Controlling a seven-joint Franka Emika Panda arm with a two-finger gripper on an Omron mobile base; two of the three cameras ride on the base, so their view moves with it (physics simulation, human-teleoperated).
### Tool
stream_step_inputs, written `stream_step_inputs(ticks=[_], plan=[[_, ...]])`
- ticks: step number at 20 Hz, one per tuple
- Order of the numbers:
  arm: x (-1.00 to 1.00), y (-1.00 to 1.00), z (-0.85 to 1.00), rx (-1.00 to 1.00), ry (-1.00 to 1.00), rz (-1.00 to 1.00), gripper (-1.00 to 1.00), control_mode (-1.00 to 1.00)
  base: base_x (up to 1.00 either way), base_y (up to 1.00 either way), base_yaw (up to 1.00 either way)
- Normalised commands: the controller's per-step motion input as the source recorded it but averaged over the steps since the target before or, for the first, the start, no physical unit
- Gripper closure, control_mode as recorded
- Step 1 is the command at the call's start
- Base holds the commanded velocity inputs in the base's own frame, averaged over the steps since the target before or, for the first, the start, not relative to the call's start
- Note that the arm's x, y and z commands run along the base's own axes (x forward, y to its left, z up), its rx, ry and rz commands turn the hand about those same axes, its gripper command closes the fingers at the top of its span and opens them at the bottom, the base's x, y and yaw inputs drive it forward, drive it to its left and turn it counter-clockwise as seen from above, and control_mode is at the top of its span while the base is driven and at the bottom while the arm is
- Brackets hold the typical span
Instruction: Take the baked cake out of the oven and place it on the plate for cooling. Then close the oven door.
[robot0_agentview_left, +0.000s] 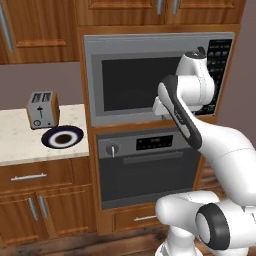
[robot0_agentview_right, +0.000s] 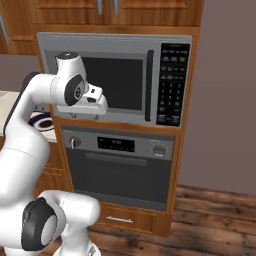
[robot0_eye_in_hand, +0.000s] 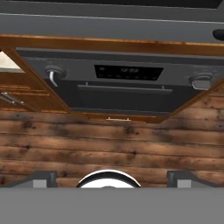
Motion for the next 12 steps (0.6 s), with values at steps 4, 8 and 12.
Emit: stream_step_inputs(ticks=[4,8,12], plan=[[0.00,0.00,0.00,0.00,0.00,0.00,-1.00,1.00,-0.01,0.43,0.00],[0.00,0.00,0.00,0.00,0.00,0.00,-1.00,1.00,0.00,0.50,0.00],[0.00,0.00,0.00,0.00,0.00,0.00,-1.00,1.00,0.00,0.52,0.00]])
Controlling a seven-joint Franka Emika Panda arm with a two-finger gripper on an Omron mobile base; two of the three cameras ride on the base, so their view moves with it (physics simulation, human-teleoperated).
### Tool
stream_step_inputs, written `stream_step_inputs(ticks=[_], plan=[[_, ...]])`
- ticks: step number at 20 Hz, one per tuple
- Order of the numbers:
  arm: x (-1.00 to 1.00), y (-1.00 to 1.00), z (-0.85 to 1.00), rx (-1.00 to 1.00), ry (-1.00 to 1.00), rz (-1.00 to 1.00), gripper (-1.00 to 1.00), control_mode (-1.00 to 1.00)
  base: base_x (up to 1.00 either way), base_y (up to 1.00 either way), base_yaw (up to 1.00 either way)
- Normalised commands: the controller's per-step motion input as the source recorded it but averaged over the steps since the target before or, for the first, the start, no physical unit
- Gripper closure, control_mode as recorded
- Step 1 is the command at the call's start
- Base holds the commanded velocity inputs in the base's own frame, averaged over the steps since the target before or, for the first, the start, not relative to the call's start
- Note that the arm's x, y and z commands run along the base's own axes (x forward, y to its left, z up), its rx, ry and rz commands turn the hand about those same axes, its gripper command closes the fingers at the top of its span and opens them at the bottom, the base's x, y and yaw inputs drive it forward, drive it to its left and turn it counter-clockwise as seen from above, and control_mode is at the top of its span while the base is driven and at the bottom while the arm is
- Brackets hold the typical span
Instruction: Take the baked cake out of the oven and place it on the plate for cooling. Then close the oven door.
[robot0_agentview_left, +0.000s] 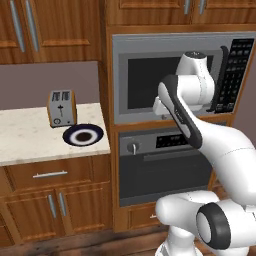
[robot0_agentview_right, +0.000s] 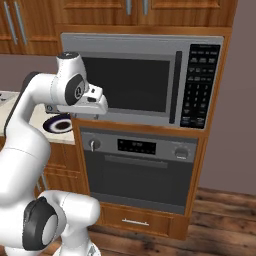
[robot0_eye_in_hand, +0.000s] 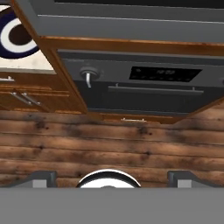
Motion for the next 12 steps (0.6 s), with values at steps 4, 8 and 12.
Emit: stream_step_inputs(ticks=[4,8,12], plan=[[0.00,0.00,0.00,0.00,0.00,0.00,-1.00,1.00,0.00,0.36,0.00],[0.00,0.00,0.00,0.00,0.00,0.00,-1.00,1.00,0.00,0.02,0.00],[0.00,0.00,0.00,0.00,0.00,0.00,-1.00,1.00,0.00,0.00,0.00]])
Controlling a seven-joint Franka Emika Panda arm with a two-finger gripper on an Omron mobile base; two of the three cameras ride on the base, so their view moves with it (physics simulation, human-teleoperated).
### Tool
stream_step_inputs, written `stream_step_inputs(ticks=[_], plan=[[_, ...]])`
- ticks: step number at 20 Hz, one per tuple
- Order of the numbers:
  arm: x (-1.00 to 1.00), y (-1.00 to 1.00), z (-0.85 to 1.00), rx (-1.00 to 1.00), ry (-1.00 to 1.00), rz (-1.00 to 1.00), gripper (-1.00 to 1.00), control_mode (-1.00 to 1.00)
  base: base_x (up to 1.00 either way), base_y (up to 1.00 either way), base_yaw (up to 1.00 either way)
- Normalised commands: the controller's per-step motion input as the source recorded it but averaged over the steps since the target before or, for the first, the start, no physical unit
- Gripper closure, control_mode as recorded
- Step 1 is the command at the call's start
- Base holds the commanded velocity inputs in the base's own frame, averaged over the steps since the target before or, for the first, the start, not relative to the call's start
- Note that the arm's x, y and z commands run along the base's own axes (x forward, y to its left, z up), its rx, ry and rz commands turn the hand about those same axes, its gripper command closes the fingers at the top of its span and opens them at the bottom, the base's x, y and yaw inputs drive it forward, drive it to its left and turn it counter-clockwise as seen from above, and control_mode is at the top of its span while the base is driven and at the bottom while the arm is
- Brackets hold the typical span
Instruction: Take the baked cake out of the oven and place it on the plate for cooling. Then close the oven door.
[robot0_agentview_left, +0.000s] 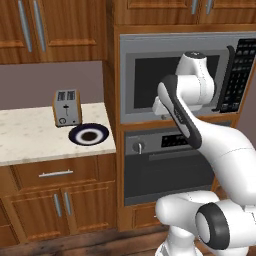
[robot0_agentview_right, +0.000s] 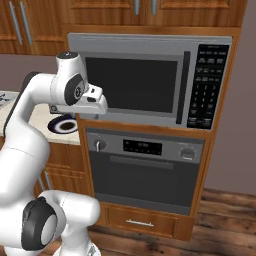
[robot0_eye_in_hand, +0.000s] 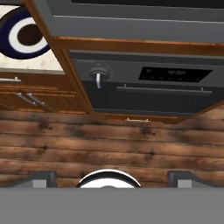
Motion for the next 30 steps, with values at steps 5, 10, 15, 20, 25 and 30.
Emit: stream_step_inputs(ticks=[5,10,15,20,25,30], plan=[[0.00,0.00,0.00,0.00,0.00,0.00,-1.00,1.00,-0.07,0.00,0.00],[0.00,0.00,0.00,0.00,0.00,0.00,-1.00,1.00,-0.01,0.00,0.00],[-0.05,-0.02,-0.08,0.03,0.00,-0.02,-1.00,-1.00,0.00,0.00,0.00],[-0.03,-0.31,-0.15,0.13,0.00,-0.09,-1.00,-1.00,0.00,0.00,0.00],[0.00,-0.46,-0.22,0.20,0.00,-0.11,-1.00,-1.00,0.00,0.00,0.00],[-0.01,-0.52,-0.25,0.23,0.00,-0.11,-1.00,-1.00,0.00,0.00,0.00]])
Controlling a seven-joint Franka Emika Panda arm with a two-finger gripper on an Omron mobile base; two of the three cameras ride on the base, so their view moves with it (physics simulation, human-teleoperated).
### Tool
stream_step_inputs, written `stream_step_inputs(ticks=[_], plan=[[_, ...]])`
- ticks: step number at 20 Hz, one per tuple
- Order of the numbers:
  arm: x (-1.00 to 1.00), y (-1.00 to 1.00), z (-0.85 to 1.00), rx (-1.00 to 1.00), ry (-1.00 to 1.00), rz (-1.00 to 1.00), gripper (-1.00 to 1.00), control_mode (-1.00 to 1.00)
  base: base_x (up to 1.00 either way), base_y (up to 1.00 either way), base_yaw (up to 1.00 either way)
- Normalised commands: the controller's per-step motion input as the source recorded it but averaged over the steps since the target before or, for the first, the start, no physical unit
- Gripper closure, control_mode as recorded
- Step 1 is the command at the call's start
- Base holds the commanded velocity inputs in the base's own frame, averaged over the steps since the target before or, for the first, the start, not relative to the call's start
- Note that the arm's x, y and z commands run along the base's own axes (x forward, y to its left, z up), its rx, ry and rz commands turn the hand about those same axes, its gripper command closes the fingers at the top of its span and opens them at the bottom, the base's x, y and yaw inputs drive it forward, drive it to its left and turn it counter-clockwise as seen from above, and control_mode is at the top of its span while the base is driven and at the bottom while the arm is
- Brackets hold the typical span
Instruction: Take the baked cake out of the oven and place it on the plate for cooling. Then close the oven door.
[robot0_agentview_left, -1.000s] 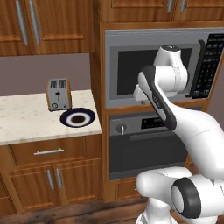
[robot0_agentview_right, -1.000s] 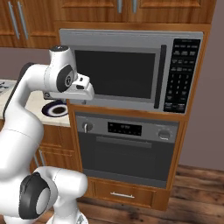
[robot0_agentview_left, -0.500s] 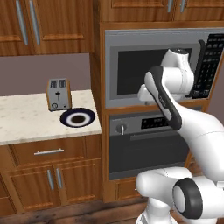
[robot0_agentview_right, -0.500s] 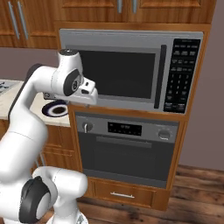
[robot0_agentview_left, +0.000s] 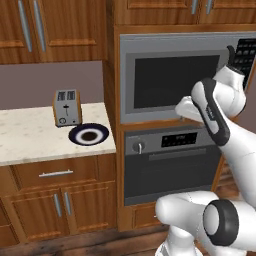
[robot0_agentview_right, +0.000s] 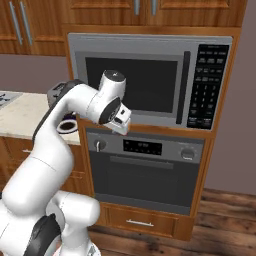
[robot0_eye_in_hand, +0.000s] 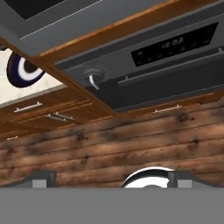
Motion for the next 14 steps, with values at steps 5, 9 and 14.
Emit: stream_step_inputs(ticks=[5,9,14], plan=[[-0.05,-0.47,-0.33,0.21,0.00,-0.18,-1.00,-1.00,0.00,0.00,0.00],[-0.18,-0.50,-0.41,0.20,0.00,-0.26,-1.00,-1.00,0.00,0.00,0.00],[-0.18,-0.29,-0.45,0.17,0.00,-0.28,-1.00,-1.00,0.00,0.00,0.00]])
